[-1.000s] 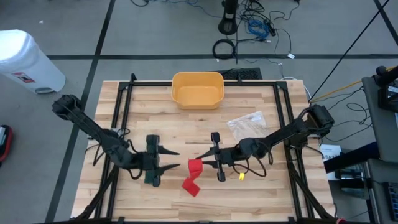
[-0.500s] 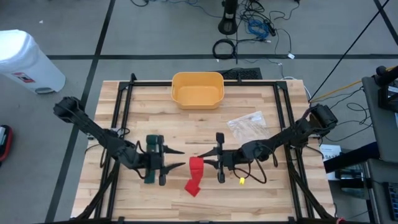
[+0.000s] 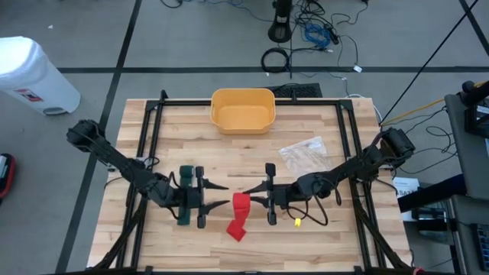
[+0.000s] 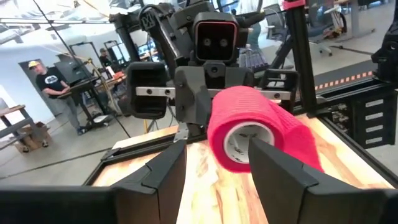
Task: Roll bandage
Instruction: Roll the red bandage
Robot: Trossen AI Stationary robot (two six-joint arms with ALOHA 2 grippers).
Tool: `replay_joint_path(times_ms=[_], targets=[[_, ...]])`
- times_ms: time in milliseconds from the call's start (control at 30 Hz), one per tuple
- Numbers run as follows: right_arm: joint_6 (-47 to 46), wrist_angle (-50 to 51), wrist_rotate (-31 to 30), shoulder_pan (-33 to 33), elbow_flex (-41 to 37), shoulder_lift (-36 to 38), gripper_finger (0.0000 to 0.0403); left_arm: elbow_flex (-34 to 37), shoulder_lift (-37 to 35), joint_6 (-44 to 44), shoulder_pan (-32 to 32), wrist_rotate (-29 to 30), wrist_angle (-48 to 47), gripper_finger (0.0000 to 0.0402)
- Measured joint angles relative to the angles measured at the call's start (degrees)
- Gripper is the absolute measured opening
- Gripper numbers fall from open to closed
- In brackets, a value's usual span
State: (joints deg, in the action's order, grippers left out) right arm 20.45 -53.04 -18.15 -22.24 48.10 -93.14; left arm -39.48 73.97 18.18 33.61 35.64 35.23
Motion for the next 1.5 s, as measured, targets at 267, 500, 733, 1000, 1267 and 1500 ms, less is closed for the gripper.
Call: replay_joint_path(times_ms=[267,500,733,1000,1267,1500], targets=[[1.2,0.0,0.0,0.0,0.0,0.0,0.0041,0.0,0.3,-1.4,-0.8,0.1,0.2,0.0180],[1.3,0.0,0.0,0.0,0.0,0.0,0.0041,0.0,0.3,-4.4,-1.1,0.1,0.4,0.0180],[1.3,-0.1,0.0,0.0,0.0,0.0,0.0041,0.0,0.4,-5.9,-1.0,-2.1,0.4,0.0180],[1.3,-0.3,0.0,0.0,0.0,-0.1,0.0041,0.0,0.7,-5.9,-1.8,-2.2,0.6,0.0180],[1.3,-0.3,0.0,0.0,0.0,-0.1,0.0041,0.0,2.1,-5.9,-2.2,-2.2,3.5,0.0180],[1.3,-0.2,0.0,0.0,0.0,-0.1,0.0041,-0.3,3.5,-5.9,-3.2,-2.1,3.5,0.0180]])
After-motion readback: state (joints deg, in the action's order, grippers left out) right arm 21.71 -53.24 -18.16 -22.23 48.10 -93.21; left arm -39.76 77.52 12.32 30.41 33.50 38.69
